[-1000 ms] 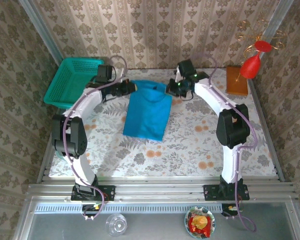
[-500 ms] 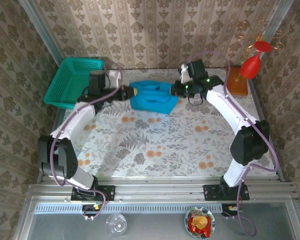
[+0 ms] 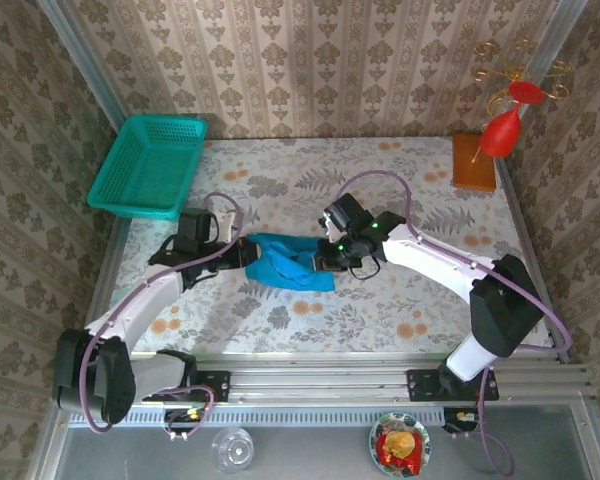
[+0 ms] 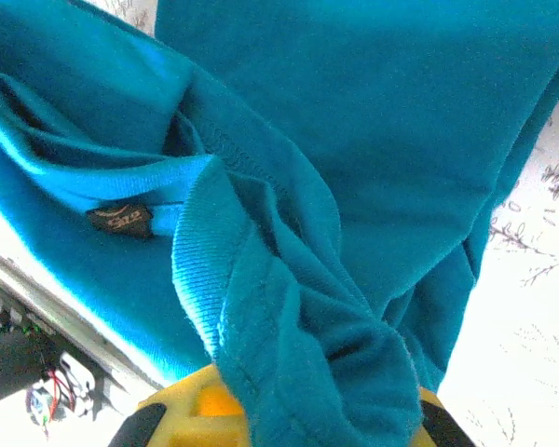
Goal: Fold the inside-out t-shirt
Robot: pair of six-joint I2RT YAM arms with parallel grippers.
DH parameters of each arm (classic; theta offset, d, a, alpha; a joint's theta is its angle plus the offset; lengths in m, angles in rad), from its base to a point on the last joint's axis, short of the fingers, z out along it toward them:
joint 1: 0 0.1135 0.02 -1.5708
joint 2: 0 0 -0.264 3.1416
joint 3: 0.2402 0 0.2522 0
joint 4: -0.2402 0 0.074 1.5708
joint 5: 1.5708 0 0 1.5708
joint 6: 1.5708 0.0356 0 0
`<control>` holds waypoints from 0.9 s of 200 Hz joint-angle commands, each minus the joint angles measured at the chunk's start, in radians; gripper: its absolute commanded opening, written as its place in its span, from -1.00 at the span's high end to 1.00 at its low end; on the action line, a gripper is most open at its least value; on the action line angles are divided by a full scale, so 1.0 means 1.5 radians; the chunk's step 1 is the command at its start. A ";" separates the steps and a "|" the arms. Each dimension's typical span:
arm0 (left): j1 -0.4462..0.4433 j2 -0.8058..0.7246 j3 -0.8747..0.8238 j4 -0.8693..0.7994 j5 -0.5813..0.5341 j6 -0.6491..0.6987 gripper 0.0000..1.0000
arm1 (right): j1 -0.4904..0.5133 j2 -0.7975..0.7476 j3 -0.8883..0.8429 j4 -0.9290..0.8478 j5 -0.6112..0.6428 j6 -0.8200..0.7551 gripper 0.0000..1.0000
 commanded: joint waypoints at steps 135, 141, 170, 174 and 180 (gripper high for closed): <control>0.070 0.457 0.381 -0.138 -0.003 0.140 0.98 | -0.112 0.236 0.103 0.082 -0.008 0.065 1.00; 0.070 0.475 0.394 -0.139 0.000 0.140 0.96 | -0.116 0.247 0.102 0.083 -0.009 0.069 1.00; 0.067 0.532 0.448 -0.167 -0.012 0.160 0.85 | -0.127 0.269 0.088 0.092 -0.015 0.083 1.00; 0.068 0.535 0.450 -0.167 -0.012 0.160 0.84 | -0.127 0.268 0.085 0.093 -0.015 0.083 1.00; 0.068 0.539 0.449 -0.167 -0.012 0.160 0.83 | -0.127 0.268 0.081 0.094 -0.014 0.083 1.00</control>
